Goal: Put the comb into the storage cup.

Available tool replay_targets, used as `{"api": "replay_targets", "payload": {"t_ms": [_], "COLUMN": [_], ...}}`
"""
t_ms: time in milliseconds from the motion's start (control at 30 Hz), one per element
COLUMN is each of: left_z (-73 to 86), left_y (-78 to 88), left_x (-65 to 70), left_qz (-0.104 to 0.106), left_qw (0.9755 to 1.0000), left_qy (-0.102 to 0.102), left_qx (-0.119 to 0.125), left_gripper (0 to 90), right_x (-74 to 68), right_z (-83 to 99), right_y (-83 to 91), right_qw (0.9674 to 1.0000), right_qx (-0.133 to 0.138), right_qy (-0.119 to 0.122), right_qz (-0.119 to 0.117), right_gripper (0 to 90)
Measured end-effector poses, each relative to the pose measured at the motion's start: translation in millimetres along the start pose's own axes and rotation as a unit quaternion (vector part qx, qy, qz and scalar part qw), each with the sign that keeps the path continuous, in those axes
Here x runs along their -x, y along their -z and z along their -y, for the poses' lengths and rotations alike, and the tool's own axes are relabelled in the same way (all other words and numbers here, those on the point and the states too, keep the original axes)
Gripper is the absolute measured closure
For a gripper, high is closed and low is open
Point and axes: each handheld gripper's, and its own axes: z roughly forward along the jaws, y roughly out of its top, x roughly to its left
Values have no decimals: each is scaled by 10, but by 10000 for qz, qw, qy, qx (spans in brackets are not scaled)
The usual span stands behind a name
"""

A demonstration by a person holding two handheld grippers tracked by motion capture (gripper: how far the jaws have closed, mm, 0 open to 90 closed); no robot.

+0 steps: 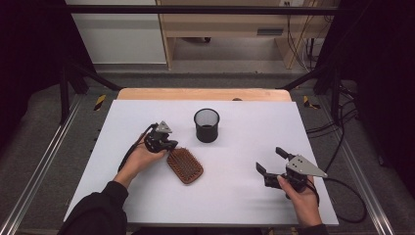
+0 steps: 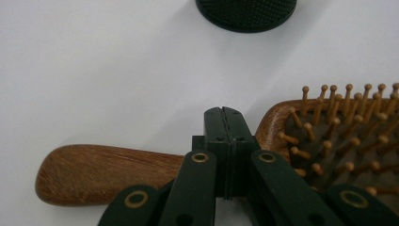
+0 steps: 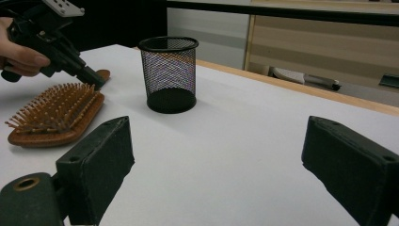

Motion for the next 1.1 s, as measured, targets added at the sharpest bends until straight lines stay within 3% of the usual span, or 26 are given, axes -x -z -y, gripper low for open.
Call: {"api": "replay_targets", "payload": {"t_ms": [333, 733, 1100], "left_z": [132, 363, 463], "left_y": [172, 384, 491], "left_x": [11, 220, 388], "left_qz": [-72, -100, -173], "left_qw": [9999, 9988, 9992], "left_qy": [125, 437, 349], "left_qx": [45, 183, 133], "left_gripper": [900, 900, 900], "right_x": [-1, -6, 2], "right_z": [5, 11, 19], "right_y": [-6, -15, -13], "right_qw": [10000, 10000, 9999], "right_qx": [-12, -56, -107], "right_qy": [13, 14, 5], "right_qz": [14, 14, 59], "right_gripper": [95, 94, 93]}}
